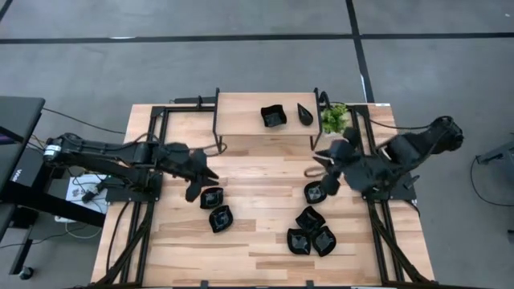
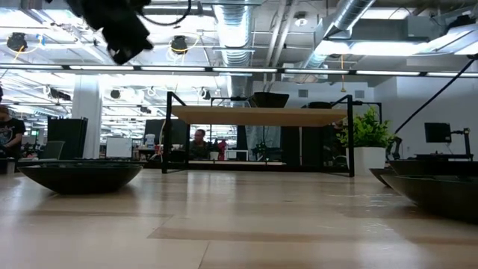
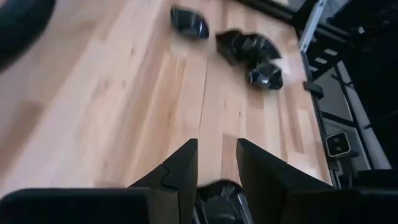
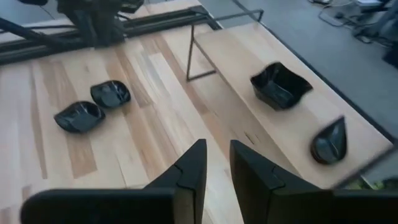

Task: Pick & Place Mini shaped plates
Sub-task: Stack the black distorted square plate on top of the black distorted square plate on the shelf

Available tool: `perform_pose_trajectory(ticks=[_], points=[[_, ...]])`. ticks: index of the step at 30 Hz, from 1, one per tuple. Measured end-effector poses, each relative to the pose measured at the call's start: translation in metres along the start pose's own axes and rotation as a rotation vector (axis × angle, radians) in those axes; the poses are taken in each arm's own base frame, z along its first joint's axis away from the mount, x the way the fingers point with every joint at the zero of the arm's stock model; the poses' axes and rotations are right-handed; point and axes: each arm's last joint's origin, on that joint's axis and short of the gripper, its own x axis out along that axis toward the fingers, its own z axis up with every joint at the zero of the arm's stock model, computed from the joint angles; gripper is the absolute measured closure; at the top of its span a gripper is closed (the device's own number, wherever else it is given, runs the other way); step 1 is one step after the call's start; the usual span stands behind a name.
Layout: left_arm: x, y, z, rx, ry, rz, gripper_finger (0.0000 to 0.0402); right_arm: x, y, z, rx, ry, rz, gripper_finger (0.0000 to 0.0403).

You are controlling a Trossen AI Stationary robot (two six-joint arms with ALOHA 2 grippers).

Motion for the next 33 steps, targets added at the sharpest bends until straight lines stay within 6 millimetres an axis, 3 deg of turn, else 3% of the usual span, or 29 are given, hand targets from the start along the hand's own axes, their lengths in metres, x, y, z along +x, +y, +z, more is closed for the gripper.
perform_pose_trajectory(ticks=[7, 13, 21, 26, 33], points=[[0.023, -0.015, -0.025, -0.091, -0.072, 0.018, 0.0289, -0.002, 0.016, -0.052, 0.027, 0.046, 0.067, 0.0338], [0.036, -0.028, -0.027, -0.122, -0.117, 0.032, 0.0289, 0.006, 0.027, -0.109, 0.231, 0.128, 0.124, 0.0338], [0.056, -0.036, -0.028, -0.164, -0.150, 0.030, 0.0289, 0.026, 0.039, -0.173, 0.418, 0.293, 0.025, 0.0338], [0.062, -0.039, -0.031, -0.159, -0.138, 0.019, 0.0289, 0.035, 0.048, -0.199, 0.423, 0.360, 0.039, 0.0338], [0.063, -0.041, -0.031, -0.157, -0.145, 0.009, 0.0289, 0.051, 0.053, -0.220, 0.465, 0.369, 0.114, 0.0337]])
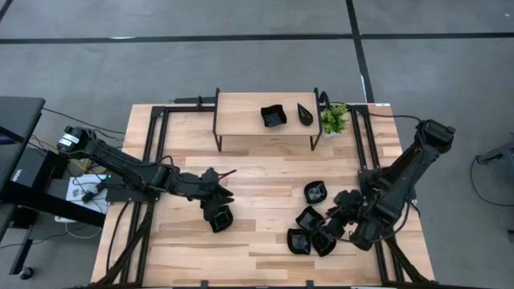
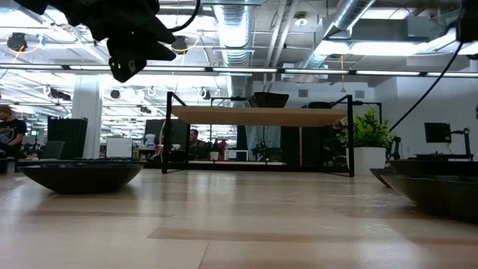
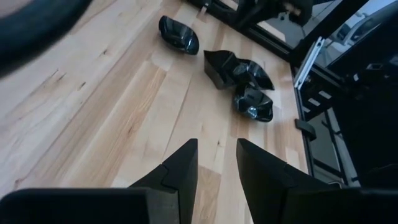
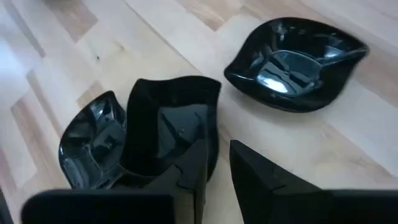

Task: Pick & Place Mini shaped plates
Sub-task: Stack the black distorted square plate on top of the black distorted square plate on the shelf

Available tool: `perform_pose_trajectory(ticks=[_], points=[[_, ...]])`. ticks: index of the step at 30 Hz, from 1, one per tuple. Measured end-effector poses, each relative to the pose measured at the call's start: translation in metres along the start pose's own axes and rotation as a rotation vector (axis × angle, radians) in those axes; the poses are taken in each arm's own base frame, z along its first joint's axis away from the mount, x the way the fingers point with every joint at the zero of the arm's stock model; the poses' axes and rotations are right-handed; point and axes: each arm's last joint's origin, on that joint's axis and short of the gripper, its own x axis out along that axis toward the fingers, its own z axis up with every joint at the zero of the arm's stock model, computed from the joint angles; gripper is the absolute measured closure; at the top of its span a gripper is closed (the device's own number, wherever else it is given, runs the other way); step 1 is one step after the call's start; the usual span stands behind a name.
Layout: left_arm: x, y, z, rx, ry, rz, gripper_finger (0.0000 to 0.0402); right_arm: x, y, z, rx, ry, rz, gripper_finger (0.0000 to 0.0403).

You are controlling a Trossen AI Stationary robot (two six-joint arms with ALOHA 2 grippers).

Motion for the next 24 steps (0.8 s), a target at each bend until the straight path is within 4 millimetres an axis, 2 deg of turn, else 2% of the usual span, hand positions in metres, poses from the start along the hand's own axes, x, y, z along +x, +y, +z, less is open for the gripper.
perform_pose_trajectory(ticks=[6, 14, 18, 24], points=[[0.000, 0.000, 0.000, 0.004, 0.000, 0.000, 0.0289, 0.015, -0.001, -0.003, -0.018, 0.016, 0.069, 0.0314], [0.000, 0.000, 0.000, 0.004, -0.001, -0.002, 0.0289, 0.025, -0.002, 0.005, -0.220, 0.069, 0.061, 0.0271], [0.000, 0.000, 0.000, 0.003, -0.003, -0.003, 0.0289, 0.029, -0.002, 0.010, -0.309, 0.120, 0.069, 0.0269], [0.000, -0.001, 0.001, 0.002, -0.006, -0.006, 0.0289, 0.036, -0.001, 0.020, -0.342, 0.134, 0.074, 0.0283]])
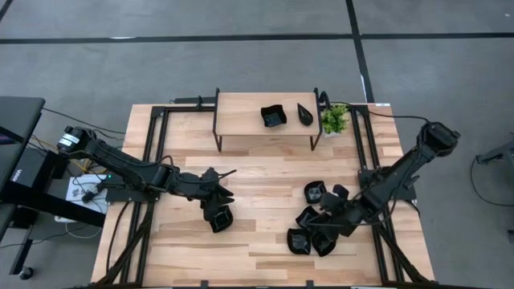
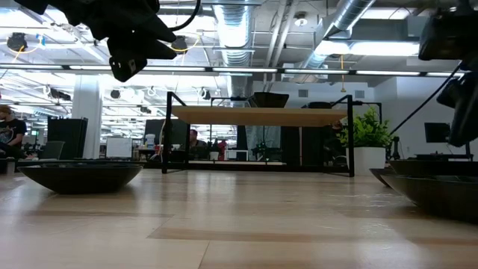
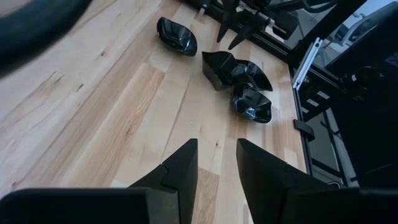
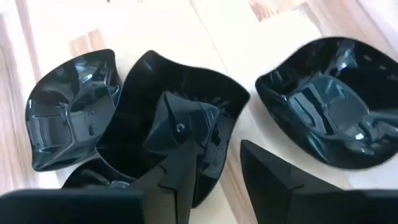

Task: Pick & Place Mini shaped plates
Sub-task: Stack the black distorted square plate on top of the black distorted square plate on the shelf

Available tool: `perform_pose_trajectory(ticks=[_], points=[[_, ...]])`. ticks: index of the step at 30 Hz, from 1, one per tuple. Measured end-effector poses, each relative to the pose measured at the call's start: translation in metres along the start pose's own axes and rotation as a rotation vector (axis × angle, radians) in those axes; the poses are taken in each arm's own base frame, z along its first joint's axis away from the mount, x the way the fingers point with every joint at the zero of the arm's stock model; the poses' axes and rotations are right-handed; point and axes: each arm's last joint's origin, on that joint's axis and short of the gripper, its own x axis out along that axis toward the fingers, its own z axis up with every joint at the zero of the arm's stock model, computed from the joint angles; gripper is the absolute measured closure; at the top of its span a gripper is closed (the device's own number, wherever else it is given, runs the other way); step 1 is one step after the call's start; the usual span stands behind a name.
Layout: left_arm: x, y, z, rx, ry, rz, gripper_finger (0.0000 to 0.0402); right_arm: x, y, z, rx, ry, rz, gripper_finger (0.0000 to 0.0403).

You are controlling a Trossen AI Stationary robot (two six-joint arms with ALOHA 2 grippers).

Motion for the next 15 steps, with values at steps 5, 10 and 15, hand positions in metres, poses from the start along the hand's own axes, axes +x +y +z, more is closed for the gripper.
perform_pose_trajectory(ticks=[5, 10, 15], points=[[0.000, 0.000, 0.000, -0.001, -0.003, -0.002, 0.0289, -0.012, -0.004, 0.008, 0.035, -0.009, 0.064, 0.0295], [0.000, 0.000, 0.001, -0.002, -0.005, -0.004, 0.0289, -0.045, -0.001, 0.021, -0.010, -0.112, 0.194, 0.0294], [0.000, 0.000, 0.001, -0.005, -0.006, -0.005, 0.0289, -0.066, -0.005, 0.028, 0.017, -0.161, 0.282, 0.0299]])
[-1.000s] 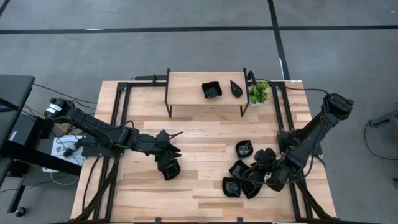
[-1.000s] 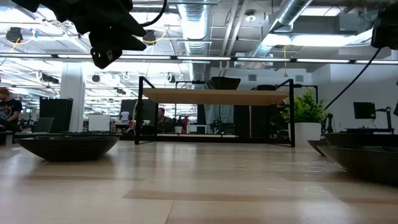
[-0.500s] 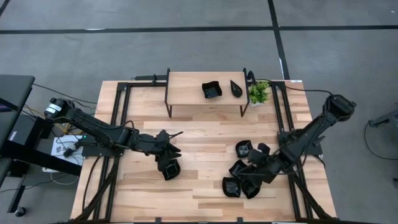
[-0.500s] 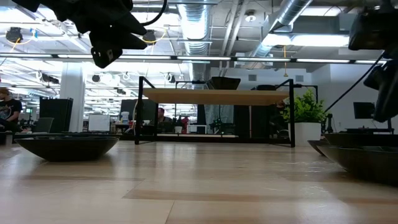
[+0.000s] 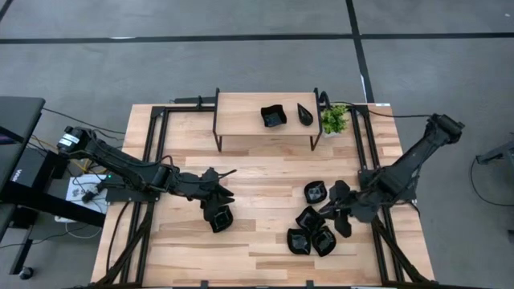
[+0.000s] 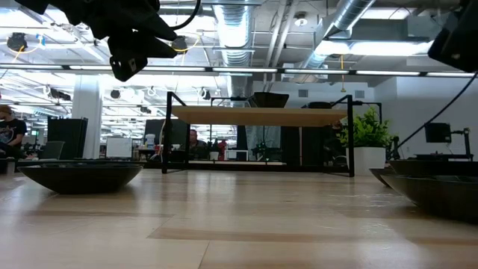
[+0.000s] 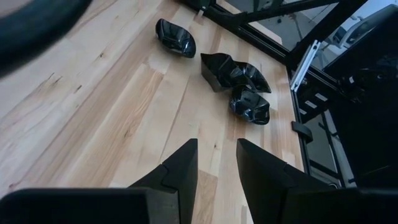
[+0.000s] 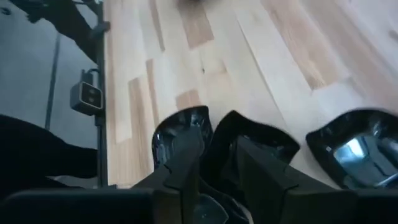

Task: Pick & Place Mini shaped plates
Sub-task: Stack the black distorted square plate on top of the black distorted square plate on the shelf

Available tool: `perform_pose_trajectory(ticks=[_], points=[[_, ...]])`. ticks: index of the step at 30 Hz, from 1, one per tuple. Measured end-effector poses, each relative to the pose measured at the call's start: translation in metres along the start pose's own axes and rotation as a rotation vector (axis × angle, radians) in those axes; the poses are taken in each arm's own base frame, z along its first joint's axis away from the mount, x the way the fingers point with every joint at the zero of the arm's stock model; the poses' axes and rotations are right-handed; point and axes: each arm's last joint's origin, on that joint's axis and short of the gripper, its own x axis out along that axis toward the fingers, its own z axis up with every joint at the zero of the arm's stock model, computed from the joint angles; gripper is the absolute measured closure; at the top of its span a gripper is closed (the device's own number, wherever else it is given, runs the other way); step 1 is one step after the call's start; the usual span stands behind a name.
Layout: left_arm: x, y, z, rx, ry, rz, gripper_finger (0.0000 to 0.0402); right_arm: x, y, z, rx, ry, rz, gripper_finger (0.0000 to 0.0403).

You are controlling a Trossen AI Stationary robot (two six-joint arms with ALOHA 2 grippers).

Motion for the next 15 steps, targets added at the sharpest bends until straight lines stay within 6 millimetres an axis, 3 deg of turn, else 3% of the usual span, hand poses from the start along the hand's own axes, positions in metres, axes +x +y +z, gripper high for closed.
perform_pose_trajectory(ticks=[5, 9, 15], points=[[0.000, 0.000, 0.001, -0.002, -0.005, -0.004, 0.0289, -0.002, 0.001, 0.000, 0.086, -0.003, 0.013, 0.0309], [0.000, 0.000, 0.001, -0.001, -0.006, -0.005, 0.0289, 0.007, 0.003, 0.003, 0.167, -0.025, 0.011, 0.0312], [0.000, -0.001, 0.001, 0.007, -0.011, -0.008, 0.0289, 0.014, -0.004, 0.014, 0.057, -0.068, -0.042, 0.0311]])
